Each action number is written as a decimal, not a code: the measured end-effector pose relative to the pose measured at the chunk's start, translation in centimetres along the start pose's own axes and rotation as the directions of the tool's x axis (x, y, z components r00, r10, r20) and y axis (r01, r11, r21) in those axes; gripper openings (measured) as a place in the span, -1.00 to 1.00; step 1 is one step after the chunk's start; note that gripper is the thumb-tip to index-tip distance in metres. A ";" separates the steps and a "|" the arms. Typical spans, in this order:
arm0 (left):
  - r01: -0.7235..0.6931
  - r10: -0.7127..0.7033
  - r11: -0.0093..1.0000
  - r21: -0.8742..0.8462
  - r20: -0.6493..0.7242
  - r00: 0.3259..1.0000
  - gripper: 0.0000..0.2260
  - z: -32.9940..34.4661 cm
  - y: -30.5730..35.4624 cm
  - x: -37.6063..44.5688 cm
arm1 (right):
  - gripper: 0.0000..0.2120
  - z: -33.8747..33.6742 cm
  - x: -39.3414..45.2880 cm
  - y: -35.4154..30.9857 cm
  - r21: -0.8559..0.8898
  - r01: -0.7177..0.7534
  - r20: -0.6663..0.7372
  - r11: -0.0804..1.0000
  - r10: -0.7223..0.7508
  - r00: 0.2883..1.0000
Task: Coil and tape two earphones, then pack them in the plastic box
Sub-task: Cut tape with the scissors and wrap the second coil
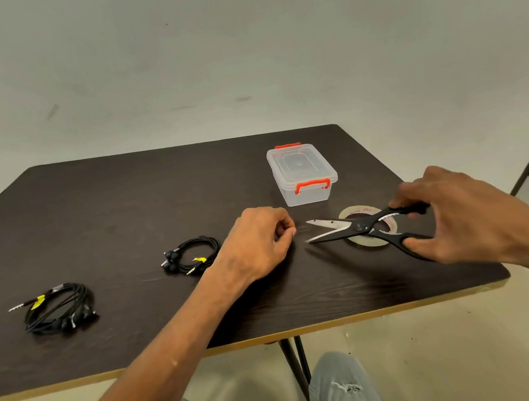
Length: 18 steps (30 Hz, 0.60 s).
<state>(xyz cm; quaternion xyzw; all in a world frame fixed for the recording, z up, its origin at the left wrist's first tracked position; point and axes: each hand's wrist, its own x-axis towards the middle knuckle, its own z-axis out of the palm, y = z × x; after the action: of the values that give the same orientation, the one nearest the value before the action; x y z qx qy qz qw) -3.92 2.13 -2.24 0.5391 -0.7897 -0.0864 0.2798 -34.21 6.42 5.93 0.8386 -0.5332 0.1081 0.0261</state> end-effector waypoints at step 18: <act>-0.088 0.087 0.994 0.069 0.017 0.996 -0.90 0.1 0.3 -0.8 | -0.77 1.2 0.1 -1.3 -0.125 -0.049 -0.004 0.991 0.049 0.999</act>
<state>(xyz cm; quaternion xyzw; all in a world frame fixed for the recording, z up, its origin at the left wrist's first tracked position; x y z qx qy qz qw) -4.01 3.02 -2.43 0.5129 -0.8170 -0.0503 0.2588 -32.86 6.68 4.90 0.8219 -0.5594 0.0754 0.0764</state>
